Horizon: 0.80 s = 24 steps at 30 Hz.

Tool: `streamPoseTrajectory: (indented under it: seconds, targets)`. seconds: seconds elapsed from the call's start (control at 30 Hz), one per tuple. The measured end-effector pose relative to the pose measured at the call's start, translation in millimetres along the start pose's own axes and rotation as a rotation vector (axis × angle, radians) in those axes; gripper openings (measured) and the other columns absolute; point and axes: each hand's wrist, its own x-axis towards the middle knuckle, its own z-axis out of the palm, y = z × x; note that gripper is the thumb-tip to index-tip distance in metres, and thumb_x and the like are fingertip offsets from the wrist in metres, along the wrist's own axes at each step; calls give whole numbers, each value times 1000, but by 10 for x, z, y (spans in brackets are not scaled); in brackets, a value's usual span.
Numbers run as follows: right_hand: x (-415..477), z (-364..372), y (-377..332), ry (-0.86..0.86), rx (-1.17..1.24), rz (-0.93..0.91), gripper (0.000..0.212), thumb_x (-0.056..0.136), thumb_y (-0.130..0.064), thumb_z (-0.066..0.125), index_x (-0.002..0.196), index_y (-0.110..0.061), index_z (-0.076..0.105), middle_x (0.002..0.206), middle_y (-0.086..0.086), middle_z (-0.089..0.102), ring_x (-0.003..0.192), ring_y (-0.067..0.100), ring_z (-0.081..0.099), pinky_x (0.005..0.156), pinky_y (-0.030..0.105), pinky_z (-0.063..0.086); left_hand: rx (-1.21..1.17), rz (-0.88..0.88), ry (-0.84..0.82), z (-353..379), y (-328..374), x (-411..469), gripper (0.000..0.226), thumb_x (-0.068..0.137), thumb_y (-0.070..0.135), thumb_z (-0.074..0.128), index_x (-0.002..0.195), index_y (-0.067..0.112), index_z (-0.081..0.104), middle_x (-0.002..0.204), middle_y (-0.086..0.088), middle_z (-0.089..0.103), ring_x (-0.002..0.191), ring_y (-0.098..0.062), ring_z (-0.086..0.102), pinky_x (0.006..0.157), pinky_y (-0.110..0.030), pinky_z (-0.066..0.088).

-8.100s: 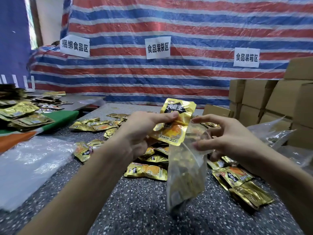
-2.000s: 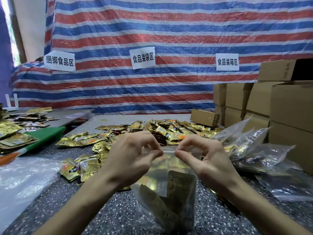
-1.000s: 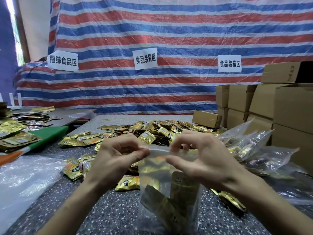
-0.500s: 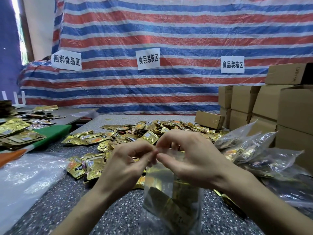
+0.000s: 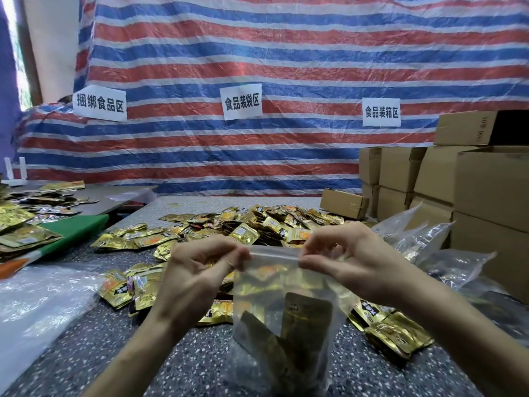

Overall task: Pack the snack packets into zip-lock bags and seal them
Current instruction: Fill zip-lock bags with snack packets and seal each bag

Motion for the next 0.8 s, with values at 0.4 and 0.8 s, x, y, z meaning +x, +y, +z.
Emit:
streamPoseTrajectory:
  seconds: [0.4,0.8]
  targets:
    - [-469,75,521,180,299,294,34,64,-48,82,78,-18,72,71,0,71,58,9,61,52,16,45,-159,-129,152,178,-222,214,17,89,20,64,78,21,77,65,1,68,47,-5,53,39,-16,38]
    - [-406,896,563,-124,435,452,18,93,-34,68,91,-51,71,82,-27,73,72,-9,66,63,9,47,-133,-188,71,571,-247,234,19,94,11,63,108,21,71,95,-2,73,65,-18,69,57,-25,58]
